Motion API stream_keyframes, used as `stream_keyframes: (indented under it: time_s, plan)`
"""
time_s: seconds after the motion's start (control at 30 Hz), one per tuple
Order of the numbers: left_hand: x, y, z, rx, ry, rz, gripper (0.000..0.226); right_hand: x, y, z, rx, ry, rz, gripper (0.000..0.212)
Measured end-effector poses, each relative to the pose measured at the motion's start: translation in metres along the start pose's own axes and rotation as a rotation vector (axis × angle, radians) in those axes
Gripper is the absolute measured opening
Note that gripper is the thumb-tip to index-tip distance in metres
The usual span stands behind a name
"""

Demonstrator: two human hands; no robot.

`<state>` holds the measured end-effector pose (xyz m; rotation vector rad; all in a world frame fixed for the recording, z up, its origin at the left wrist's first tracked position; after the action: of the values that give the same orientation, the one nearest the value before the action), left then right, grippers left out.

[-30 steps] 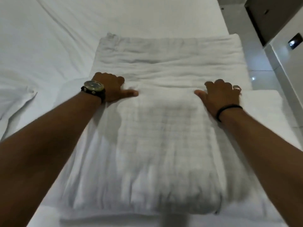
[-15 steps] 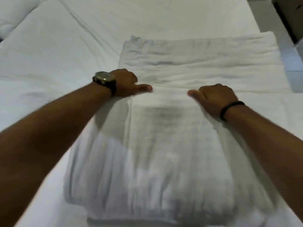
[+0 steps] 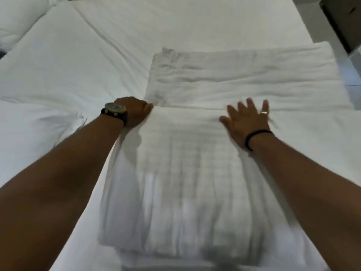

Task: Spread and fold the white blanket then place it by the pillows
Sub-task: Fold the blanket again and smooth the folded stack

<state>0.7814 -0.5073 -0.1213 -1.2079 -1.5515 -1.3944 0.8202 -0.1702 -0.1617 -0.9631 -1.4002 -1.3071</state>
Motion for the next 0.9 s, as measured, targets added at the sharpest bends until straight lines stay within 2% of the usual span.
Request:
stream_keyframes:
  time_s: [0.07,0.1,0.17,0.2,0.27,0.3,0.37,0.43,0.53,0.63,0.7,0.73,0.83,0.9]
  plan:
    - [0.020,0.002,0.008,0.008,-0.020,0.125,0.050,0.014,0.003,0.010,-0.062,-0.037,0.081,0.069]
    - [0.031,0.013,0.024,-0.033,0.040,0.233,0.045,0.024,0.012,-0.005,-0.040,-0.104,0.175,0.067]
    - [0.044,0.054,0.065,-0.109,0.203,0.433,0.046,0.039,0.042,-0.044,0.082,-0.290,0.342,0.062]
    - [0.040,0.080,0.083,-0.154,0.221,0.462,0.053,0.038,0.061,-0.062,0.170,-0.319,0.376,0.060]
    - [-0.004,0.108,0.097,-0.206,0.078,0.266,0.075,0.009,0.090,-0.057,0.273,-0.195,0.304,0.057]
    - [-0.026,0.110,0.078,-0.171,0.024,0.154,0.081,-0.009,0.096,-0.030,0.265,-0.112,0.224,0.058]
    - [-0.041,0.094,0.023,-0.011,0.056,0.073,0.085,-0.027,0.093,0.056,0.124,-0.006,0.158,0.065]
    - [-0.032,0.075,0.007,0.093,0.064,0.049,0.093,-0.026,0.095,0.129,-0.037,0.034,0.122,0.072]
    - [0.003,0.077,0.082,0.103,0.124,0.180,0.102,-0.009,0.103,0.146,-0.093,0.001,0.149,0.073]
    - [0.016,0.103,0.231,-0.188,0.246,0.203,0.096,0.014,0.104,0.125,0.006,-0.134,0.243,0.062]
    - [0.015,0.113,0.318,-0.372,0.243,0.193,0.089,0.028,0.097,0.156,-0.033,-0.104,0.261,0.060]
    - [0.011,0.109,0.346,-0.416,0.233,0.182,0.087,0.023,0.092,0.187,-0.104,-0.049,0.204,0.062]
    - [-0.008,0.078,0.363,-0.371,0.165,0.138,0.089,-0.004,0.095,0.290,-0.272,-0.020,-0.046,0.070]
    - [-0.010,0.060,0.355,-0.286,0.167,0.123,0.094,-0.006,0.092,0.314,-0.285,-0.079,-0.066,0.072]
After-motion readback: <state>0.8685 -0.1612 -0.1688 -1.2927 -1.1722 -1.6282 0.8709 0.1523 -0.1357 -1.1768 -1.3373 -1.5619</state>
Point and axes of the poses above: each hand's wrist, its own y-axis away from the middle knuckle, its own x-axis out of the back of the hand, z = x × y, the point moved 10 cm from there along -y, towards the middle knuckle, and after that the axes turned 3 degrees about x, right-handed, at the moved point
